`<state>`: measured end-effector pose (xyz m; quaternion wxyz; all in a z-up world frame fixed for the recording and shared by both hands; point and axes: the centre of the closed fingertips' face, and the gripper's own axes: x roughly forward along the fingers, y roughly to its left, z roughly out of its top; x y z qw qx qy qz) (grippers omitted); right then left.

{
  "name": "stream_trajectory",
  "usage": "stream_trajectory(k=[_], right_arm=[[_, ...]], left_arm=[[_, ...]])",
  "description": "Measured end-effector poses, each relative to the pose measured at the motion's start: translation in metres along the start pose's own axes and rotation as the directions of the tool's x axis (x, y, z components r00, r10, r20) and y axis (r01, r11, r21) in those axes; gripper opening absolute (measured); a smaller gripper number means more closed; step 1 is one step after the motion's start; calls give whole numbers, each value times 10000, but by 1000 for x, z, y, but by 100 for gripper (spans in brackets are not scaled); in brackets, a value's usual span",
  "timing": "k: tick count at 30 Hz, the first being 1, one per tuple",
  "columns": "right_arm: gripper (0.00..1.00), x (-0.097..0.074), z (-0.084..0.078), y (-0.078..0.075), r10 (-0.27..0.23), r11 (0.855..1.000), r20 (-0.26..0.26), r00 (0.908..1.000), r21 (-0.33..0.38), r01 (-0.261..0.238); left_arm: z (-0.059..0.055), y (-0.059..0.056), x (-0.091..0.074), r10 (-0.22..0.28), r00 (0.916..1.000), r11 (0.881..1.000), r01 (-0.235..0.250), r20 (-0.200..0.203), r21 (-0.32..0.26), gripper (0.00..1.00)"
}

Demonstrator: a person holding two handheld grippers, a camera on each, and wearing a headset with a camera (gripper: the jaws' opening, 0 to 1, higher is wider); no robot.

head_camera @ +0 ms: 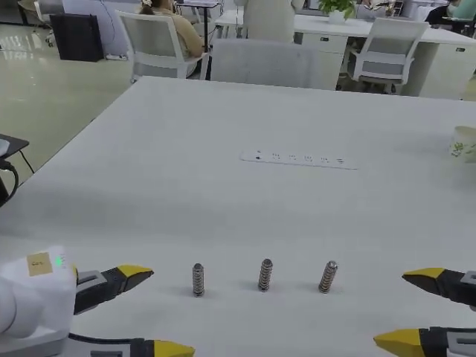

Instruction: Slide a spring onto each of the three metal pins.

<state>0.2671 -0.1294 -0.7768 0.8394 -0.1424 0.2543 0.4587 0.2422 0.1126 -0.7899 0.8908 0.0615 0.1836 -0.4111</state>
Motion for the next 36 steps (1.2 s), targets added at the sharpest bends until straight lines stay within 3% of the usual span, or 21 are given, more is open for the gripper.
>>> stream_trajectory(k=[36], right_arm=[[73,2,-1,2,147,9996,45,9999,-236,-146]], left_arm=[[-2,2,2,68,10000,9998,-68,7,-201,75]])
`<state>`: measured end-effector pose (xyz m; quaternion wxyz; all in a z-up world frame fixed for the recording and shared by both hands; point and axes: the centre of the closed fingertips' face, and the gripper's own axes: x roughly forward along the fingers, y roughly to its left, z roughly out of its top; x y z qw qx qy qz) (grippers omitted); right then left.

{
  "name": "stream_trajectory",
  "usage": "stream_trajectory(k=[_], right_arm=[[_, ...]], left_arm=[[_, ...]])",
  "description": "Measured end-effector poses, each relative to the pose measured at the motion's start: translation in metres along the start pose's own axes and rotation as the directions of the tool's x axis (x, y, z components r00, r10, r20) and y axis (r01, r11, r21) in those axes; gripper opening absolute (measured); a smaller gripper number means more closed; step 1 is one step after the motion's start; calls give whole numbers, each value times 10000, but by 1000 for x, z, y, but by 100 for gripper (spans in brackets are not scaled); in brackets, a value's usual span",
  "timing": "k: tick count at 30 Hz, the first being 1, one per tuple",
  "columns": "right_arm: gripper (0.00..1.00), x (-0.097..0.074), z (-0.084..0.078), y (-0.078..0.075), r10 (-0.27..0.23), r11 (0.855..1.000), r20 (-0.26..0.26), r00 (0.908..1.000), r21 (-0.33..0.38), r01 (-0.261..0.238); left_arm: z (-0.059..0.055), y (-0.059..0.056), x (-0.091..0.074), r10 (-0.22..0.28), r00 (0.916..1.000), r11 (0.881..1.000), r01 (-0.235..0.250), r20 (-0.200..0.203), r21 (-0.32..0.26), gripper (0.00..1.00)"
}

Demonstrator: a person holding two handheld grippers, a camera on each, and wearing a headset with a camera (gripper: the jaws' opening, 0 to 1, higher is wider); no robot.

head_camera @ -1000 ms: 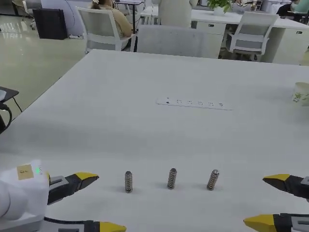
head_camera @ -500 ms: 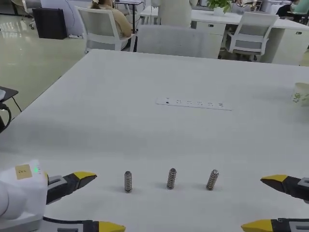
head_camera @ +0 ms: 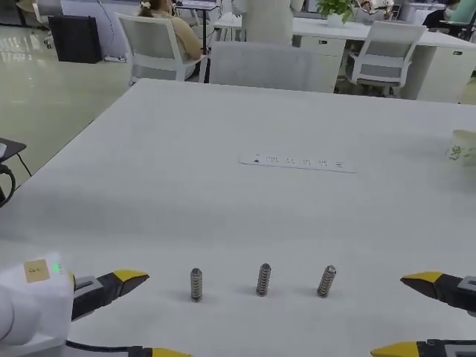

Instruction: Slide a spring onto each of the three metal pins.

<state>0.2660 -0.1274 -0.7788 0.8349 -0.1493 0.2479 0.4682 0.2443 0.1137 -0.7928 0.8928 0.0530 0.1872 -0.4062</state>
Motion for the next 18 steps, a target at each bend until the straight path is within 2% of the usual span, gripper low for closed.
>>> stream_trajectory(k=[18], right_arm=[[73,1,-2,0,68,10000,-99,9999,65,-68]], left_arm=[[2,2,1,52,10000,10000,-52,24,-11,75]])
